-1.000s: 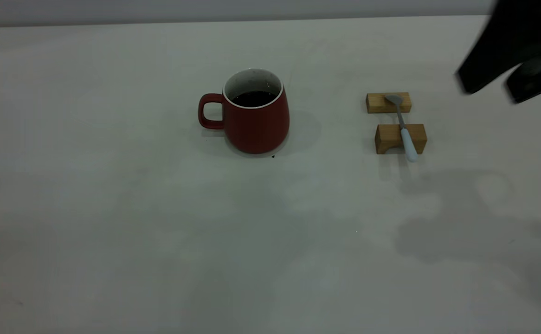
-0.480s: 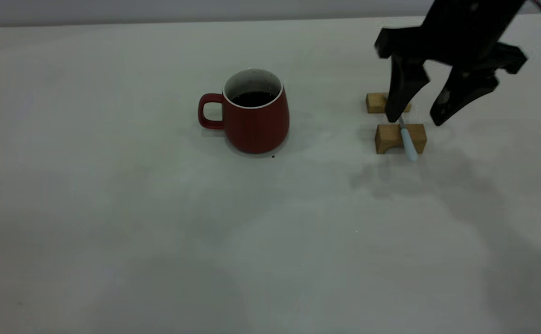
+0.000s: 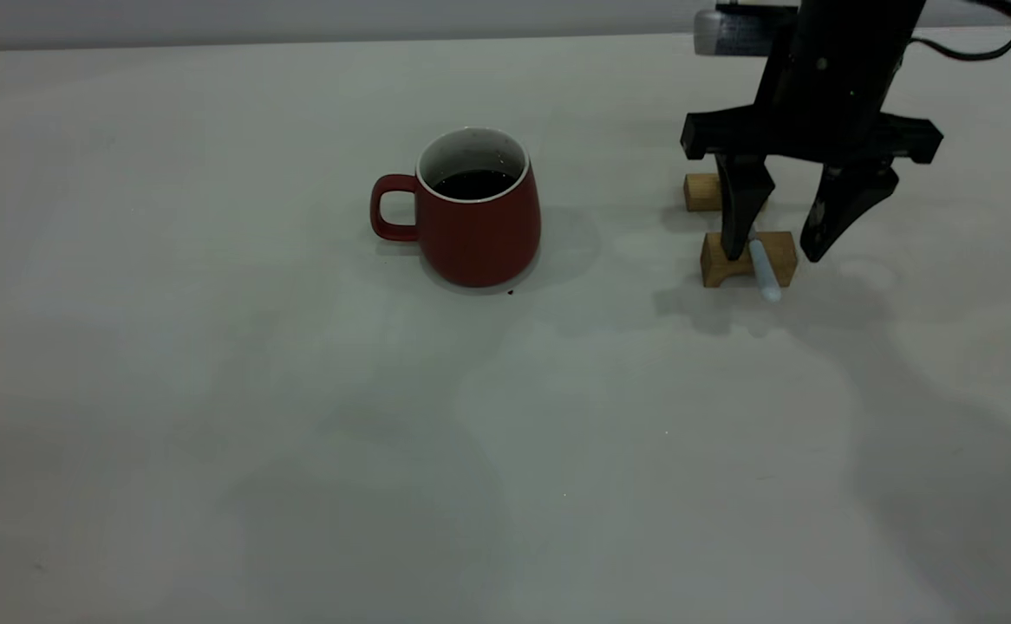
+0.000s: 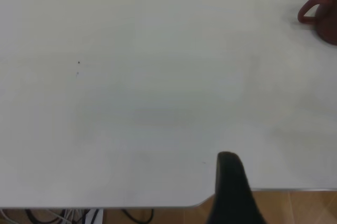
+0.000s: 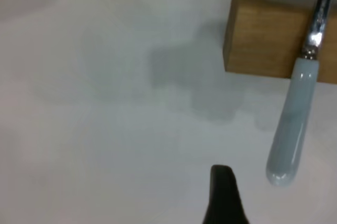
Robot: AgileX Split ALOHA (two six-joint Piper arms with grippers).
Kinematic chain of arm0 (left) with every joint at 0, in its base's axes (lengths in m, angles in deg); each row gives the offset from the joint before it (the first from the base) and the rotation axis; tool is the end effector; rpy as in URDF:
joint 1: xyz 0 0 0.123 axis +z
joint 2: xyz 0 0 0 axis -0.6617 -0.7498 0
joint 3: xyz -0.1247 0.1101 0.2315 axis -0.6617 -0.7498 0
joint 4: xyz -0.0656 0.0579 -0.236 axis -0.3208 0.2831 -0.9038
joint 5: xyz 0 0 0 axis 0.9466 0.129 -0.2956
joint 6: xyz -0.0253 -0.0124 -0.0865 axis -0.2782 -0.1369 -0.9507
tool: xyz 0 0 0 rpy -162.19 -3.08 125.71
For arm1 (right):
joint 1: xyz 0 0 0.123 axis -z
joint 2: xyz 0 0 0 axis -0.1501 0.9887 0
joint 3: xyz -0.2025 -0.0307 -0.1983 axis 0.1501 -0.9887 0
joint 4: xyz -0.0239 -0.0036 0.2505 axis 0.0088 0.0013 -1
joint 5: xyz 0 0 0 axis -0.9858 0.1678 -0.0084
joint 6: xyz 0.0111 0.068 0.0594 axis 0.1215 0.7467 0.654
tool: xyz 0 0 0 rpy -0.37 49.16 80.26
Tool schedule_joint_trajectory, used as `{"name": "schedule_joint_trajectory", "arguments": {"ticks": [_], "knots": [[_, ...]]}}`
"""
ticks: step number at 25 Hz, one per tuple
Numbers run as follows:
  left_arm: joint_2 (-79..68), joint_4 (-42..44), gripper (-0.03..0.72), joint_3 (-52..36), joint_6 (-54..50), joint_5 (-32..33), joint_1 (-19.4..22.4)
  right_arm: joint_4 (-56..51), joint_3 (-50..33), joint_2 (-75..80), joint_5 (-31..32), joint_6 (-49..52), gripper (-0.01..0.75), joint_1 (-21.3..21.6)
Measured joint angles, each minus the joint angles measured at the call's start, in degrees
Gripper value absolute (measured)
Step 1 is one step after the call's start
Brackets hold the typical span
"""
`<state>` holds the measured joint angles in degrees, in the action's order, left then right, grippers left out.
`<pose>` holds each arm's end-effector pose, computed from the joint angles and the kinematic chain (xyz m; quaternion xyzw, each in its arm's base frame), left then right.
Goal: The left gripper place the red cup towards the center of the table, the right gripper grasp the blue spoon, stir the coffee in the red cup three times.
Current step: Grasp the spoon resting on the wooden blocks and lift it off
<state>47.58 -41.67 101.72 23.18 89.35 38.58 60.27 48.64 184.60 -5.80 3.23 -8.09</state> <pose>-0.0092 0.0034 0.2679 -0.0131 0.8695 -0.0136 0.4936 0.3929 0.1311 0.0509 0.0430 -0.9966 -0.0697 0.0034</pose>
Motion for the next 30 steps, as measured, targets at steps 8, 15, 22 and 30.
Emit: {"name": "schedule_joint_trajectory", "arguments": {"ticks": [8,15,22,30], "knots": [[0.00,0.00,0.558,0.00,0.00,0.00,0.00,-0.97,0.00,3.80,-4.29,0.36,0.580,0.00],[0.00,0.00,0.558,0.00,0.00,0.00,0.00,-1.73,0.02,7.02,-6.86,0.36,0.580,0.00],[0.00,0.00,0.558,0.00,0.00,0.00,0.00,-1.85,0.02,7.51,-8.43,0.36,0.449,0.00],[0.00,0.00,0.558,0.00,0.00,0.00,0.00,-0.80,0.09,7.01,-6.06,0.54,0.122,0.00]]}}
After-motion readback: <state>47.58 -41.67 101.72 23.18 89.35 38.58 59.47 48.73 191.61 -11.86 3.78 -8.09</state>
